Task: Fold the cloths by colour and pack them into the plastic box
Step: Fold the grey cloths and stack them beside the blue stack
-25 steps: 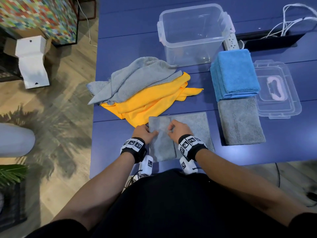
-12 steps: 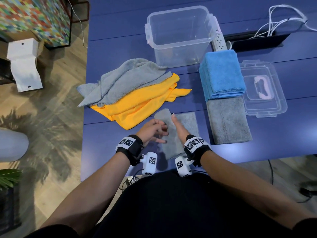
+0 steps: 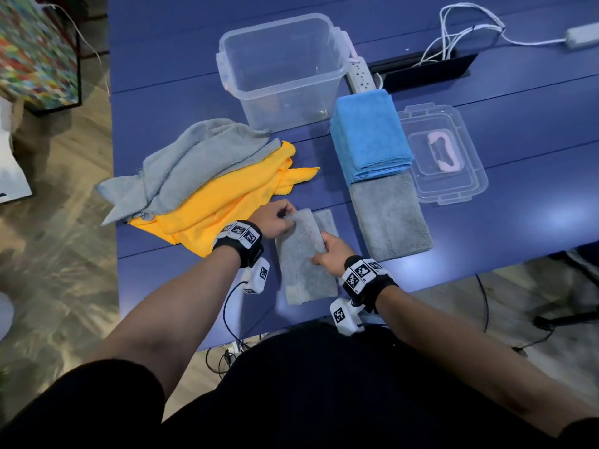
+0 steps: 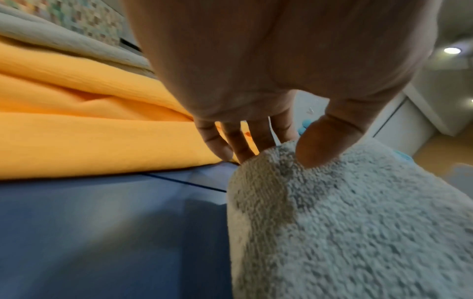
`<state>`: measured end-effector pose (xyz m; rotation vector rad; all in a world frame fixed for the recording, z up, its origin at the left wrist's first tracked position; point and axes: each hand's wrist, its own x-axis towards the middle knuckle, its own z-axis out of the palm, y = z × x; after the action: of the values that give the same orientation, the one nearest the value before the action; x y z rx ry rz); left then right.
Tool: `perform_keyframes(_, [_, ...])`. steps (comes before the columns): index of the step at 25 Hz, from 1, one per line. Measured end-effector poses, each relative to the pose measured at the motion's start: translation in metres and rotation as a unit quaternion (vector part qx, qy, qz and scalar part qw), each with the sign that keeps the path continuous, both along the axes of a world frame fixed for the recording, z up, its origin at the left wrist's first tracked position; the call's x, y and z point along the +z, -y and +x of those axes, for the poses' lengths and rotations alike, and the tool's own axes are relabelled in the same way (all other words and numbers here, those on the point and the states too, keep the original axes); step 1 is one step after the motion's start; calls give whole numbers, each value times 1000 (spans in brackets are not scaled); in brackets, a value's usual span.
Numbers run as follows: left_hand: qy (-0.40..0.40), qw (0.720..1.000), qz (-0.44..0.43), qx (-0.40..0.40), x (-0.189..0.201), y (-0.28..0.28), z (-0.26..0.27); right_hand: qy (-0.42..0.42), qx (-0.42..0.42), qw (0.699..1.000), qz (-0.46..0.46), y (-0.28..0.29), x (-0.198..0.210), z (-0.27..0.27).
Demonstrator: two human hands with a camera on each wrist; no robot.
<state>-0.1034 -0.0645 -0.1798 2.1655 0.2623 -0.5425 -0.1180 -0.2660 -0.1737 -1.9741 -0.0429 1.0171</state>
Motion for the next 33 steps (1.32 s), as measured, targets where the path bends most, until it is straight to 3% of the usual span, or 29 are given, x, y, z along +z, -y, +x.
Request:
perform_keyframes(4, [0, 994, 81, -75, -15, 17, 15, -21, -19, 999, -42, 24, -5, 6])
perform_keyframes(7, [29, 980, 158, -119, -26, 20, 17, -39, 15, 988, -149, 41, -9, 12])
perform_keyframes(15, [53, 993, 82, -70, -31, 35, 17, 15, 39, 970, -239, 54, -7, 19])
perform_keyframes(20, [26, 978, 154, -136, -36, 34, 22, -4, 63, 968, -244, 52, -9, 21])
perform_keyframes(26, [11, 965, 253, -65, -43, 9, 10, 34, 141, 950, -277, 38, 1, 21])
perform_keyframes(33, [71, 970, 225, -66, -46, 25, 3, 25, 164, 920, -355, 29, 8, 22])
